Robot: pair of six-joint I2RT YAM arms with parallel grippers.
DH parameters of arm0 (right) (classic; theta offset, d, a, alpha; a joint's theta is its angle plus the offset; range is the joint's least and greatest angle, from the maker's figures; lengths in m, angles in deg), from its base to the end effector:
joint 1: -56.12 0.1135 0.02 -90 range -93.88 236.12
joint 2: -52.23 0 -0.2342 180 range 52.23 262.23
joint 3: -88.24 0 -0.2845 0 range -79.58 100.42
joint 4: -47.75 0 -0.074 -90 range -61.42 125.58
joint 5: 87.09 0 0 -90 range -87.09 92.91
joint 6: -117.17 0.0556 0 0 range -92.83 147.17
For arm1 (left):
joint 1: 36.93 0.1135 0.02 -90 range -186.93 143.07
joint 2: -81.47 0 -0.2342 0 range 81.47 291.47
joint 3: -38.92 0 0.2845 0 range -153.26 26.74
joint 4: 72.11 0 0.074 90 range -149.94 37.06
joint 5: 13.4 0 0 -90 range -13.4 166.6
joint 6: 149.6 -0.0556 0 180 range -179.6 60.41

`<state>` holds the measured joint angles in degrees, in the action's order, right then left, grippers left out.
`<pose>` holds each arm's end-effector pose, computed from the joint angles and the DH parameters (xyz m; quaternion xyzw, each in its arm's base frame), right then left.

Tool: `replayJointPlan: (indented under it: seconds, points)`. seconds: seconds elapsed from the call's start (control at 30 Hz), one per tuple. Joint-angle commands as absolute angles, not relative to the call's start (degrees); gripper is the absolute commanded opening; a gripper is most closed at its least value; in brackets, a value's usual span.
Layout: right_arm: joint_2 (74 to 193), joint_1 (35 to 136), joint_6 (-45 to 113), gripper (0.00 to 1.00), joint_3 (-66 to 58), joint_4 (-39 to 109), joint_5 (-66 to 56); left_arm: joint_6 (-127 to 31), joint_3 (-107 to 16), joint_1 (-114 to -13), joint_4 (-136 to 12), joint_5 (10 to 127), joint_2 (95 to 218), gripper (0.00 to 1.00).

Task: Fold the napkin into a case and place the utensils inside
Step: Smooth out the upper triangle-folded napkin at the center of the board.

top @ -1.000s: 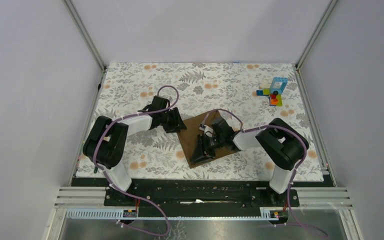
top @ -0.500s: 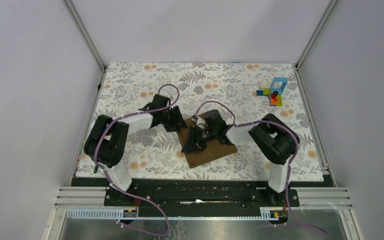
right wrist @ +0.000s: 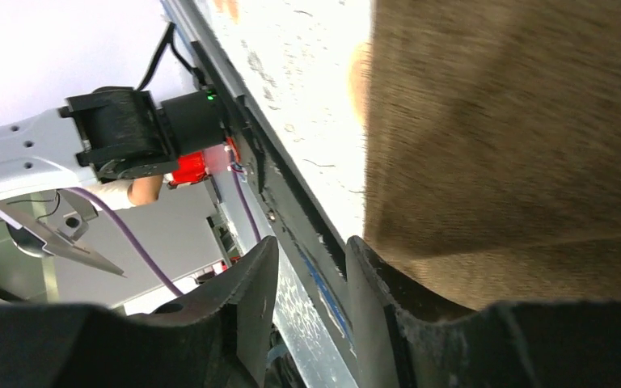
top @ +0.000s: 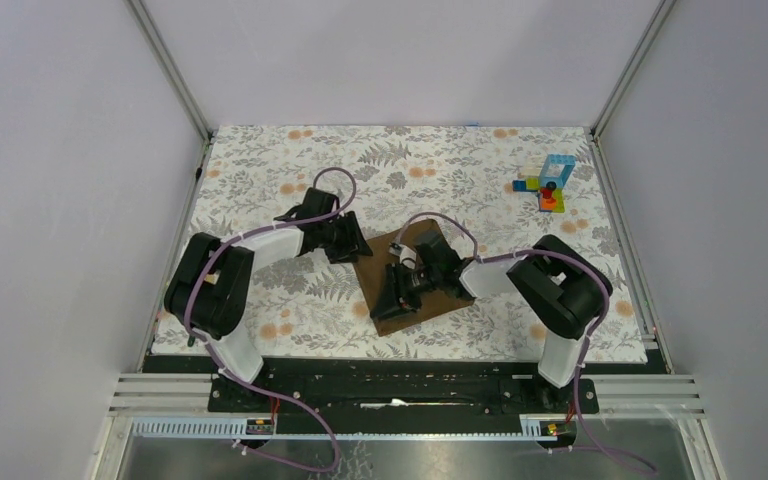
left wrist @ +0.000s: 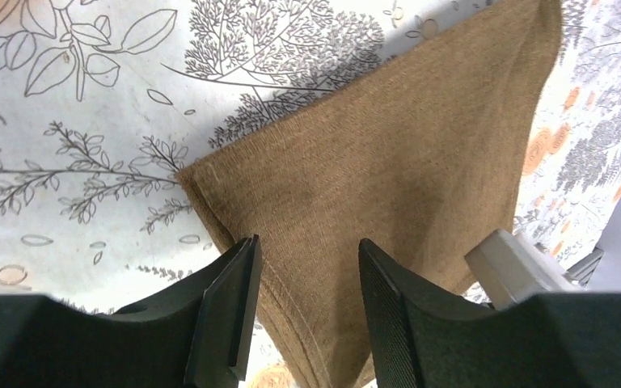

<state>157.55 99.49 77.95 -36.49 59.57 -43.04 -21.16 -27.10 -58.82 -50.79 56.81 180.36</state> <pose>0.2292 0.2715 0.0516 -0.1165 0.8376 0.5335 0.0166 0.3354 -0.1551 0.0880 -0.0826 0.9353 -0.2936 0.1797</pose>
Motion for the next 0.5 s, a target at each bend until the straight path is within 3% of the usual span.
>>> replayJointPlan:
  seconds: [0.0, 0.3, 0.47]
  points:
    - [153.0, 100.4, 74.9, 0.44, -32.2, 55.2, -42.0, -22.1, -28.3, -58.6, -49.5, 57.6, 174.2, 0.54]
    - [160.6, 103.0, 82.5, 0.42, -39.4, 70.5, -43.0, -21.6, -24.6, -58.5, -53.8, 60.6, 179.9, 0.53]
    - [159.4, 104.4, 83.7, 0.41, -42.6, 71.6, -42.2, -23.1, -24.4, -58.5, -52.3, 65.0, 180.4, 0.53]
